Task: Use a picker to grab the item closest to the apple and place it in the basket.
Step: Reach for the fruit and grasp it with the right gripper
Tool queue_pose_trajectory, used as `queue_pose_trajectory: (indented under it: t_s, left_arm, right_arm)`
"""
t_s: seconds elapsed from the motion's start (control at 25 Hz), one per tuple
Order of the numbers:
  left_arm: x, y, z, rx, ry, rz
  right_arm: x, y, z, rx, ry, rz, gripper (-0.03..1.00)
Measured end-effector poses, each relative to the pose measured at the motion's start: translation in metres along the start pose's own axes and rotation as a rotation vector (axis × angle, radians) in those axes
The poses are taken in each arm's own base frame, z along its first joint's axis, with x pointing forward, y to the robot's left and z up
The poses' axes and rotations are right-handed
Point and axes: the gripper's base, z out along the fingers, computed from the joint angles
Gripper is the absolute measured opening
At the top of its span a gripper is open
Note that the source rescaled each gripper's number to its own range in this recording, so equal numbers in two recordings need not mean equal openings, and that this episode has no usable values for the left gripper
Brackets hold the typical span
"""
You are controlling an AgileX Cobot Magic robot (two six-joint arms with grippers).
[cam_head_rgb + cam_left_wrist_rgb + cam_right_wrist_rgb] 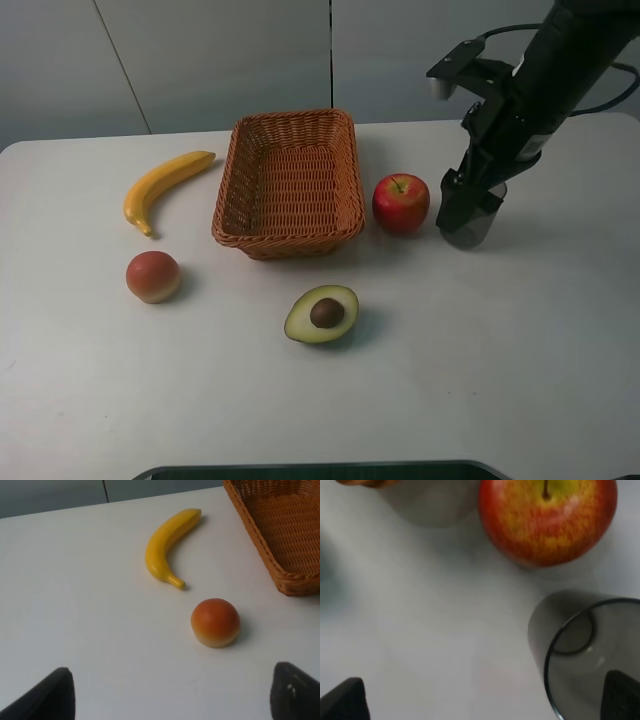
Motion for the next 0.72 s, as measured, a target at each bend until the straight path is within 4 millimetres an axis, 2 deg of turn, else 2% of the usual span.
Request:
queue_pose_trajectory:
  t_s: [0.24, 0.52, 0.72]
  left_arm:
    - [0.000, 0.000, 0.000, 0.000, 0.000, 0.000]
    - [0.000, 0.000, 0.000, 0.000, 0.000, 0.000]
    - [0.000, 0.000, 0.000, 0.000, 0.000, 0.000]
  right_arm:
    - [-0.003, -0.009, 0.016, 0.015, -0.008, 0.010, 1.00]
    - [0.001, -0.018, 0.019, 0.032, -0.010, 0.028, 1.00]
    - [0.002, -0.025, 0.033, 0.035, 0.014, 0.030, 1.00]
